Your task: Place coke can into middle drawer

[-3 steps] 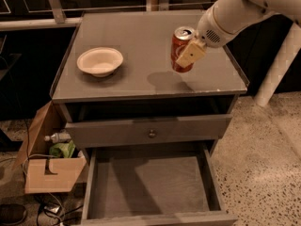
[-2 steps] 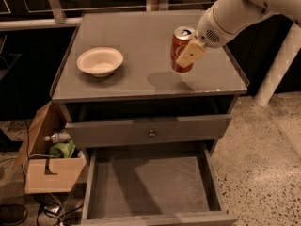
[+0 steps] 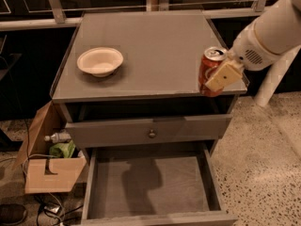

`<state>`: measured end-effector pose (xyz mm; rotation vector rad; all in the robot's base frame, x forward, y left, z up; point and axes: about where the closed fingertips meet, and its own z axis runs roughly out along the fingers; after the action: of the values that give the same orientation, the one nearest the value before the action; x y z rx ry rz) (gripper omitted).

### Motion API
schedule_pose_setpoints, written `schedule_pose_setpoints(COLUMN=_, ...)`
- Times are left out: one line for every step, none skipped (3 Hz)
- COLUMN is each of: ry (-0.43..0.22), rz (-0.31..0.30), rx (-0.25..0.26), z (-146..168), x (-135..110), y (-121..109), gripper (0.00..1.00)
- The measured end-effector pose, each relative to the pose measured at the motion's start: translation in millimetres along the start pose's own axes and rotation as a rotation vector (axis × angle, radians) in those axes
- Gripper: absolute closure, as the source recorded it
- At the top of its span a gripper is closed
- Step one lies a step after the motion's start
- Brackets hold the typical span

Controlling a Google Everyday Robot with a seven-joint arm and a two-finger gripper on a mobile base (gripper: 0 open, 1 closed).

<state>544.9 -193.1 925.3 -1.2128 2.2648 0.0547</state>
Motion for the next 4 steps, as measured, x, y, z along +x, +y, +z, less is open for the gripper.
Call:
schedule_pose_setpoints(ry=0.004, rz=0.005, rx=0.003, z=0, x=4, y=0, gripper=1.0)
schedule_pose_setpoints(ry=0.017, rz=0.014, rx=0.037, z=9, x=11, y=-4, gripper=1.0)
schedule_pose_setpoints(ry=0.053, rz=0.058, rx=0.066, z=9, x=45, y=2, gripper=1.0)
schedule_pose_setpoints(ry=0.097, rz=0.107, rx=0.064, z=-1, x=87, y=17, gripper=1.0)
